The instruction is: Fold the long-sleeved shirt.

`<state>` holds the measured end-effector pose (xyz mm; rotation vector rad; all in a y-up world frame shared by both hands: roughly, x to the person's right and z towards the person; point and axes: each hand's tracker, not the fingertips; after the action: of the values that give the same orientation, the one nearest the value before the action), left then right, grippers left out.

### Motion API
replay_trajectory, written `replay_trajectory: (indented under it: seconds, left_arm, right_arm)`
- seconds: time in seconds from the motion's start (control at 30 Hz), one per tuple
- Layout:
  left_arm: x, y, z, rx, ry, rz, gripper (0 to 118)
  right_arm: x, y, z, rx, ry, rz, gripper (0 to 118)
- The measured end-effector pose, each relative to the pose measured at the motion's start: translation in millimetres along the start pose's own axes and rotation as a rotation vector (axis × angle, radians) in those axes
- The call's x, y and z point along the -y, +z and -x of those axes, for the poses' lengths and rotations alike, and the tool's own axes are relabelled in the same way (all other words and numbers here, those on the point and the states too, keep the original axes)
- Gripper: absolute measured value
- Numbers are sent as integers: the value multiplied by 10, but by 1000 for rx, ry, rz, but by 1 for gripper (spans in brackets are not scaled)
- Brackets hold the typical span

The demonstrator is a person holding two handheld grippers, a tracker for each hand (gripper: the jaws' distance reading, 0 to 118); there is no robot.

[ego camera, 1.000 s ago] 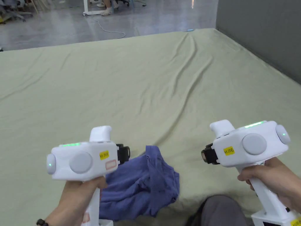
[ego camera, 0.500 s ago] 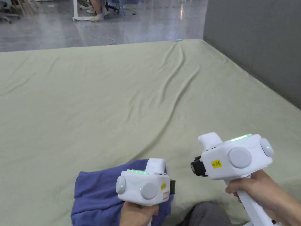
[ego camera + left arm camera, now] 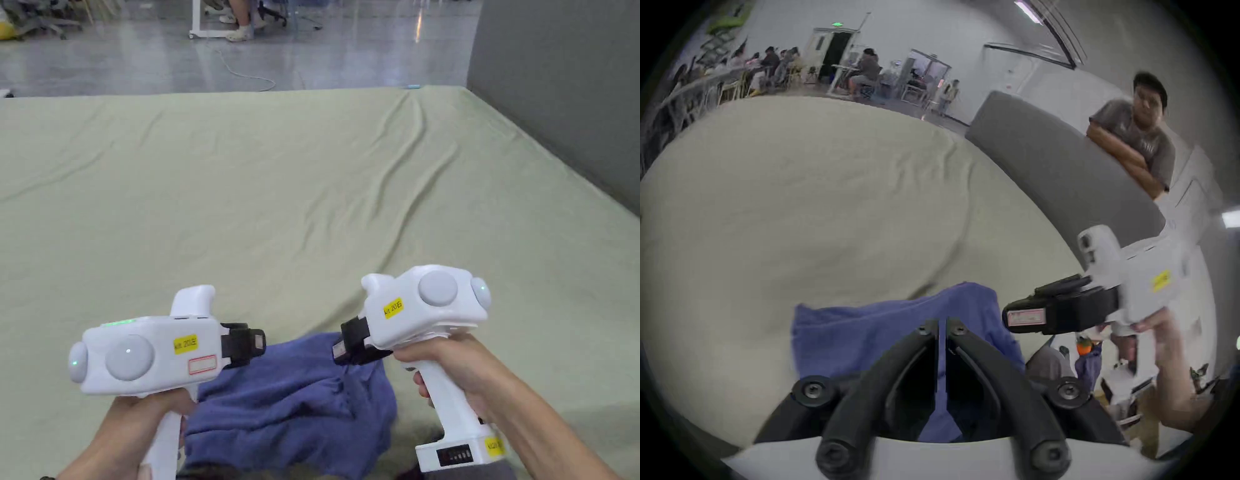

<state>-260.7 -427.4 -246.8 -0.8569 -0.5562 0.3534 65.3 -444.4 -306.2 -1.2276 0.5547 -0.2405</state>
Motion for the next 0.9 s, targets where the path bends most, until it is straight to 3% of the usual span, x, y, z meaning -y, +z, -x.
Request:
replay_trajectory:
  seconds: [0.07, 0.1, 0.13, 0.17, 0.2, 0.23, 0.27, 0.3, 0.4, 0.47, 0.53, 0.63, 0.67, 0.7, 0.73, 0.77, 0.9]
  left_arm:
    - [124, 103, 243, 4, 90, -11, 4]
    - [182, 131, 364, 2, 130, -11, 18]
    - [226, 145, 456, -21, 162, 5, 55]
    - [267, 121, 543, -54, 196, 27, 84]
    - [310, 97, 634, -60, 223, 58, 102]
    - [361, 80, 700, -58, 249, 62, 106]
    - [408, 74, 761, -41, 273, 53, 106]
    - [435, 33, 818, -31, 296, 61, 106]
    - [485, -130, 914, 28, 352, 109, 106]
    - [496, -274, 932, 52, 389, 130, 106]
    - [487, -372, 932, 90, 405, 113, 106]
    - [439, -384, 798, 45, 260, 162, 103]
    - [409, -395, 702, 1, 154, 181, 92]
    - [400, -369, 592, -45, 83, 180, 64]
    - [384, -379, 588, -17, 94, 180, 8]
    - [375, -384, 576, 55, 174, 178, 8]
    - [278, -274, 522, 0, 98, 99, 8]
  right_arm:
    - [82, -215, -101, -66, -50, 54, 0]
    - [131, -307, -167, -84, -74, 82, 0]
    - [188, -369, -235, -83, -100, 88, 0]
    - [238, -414, -319, -74, -124, 92, 0]
    - [277, -397, -391, -57, -144, 74, 0]
    - [303, -360, -451, -78, -169, 46, 0]
    - [332, -315, -500, -117, -196, 22, 0]
    - [344, -273, -529, -89, -211, 24, 0]
    - [348, -237, -556, 32, -140, 20, 0]
    - [364, -242, -587, -31, -176, 17, 0]
    - [374, -264, -586, -26, -176, 15, 0]
    - [383, -309, -578, -28, -179, 10, 0]
    - [393, -310, -565, -28, -181, 7, 0]
    - [400, -319, -554, -26, -183, 3, 0]
    - [407, -316, -543, -26, -187, -2, 0]
    - [415, -313, -517, -25, -191, -7, 0]
    - [402, -250, -308, 65, -147, -24, 0]
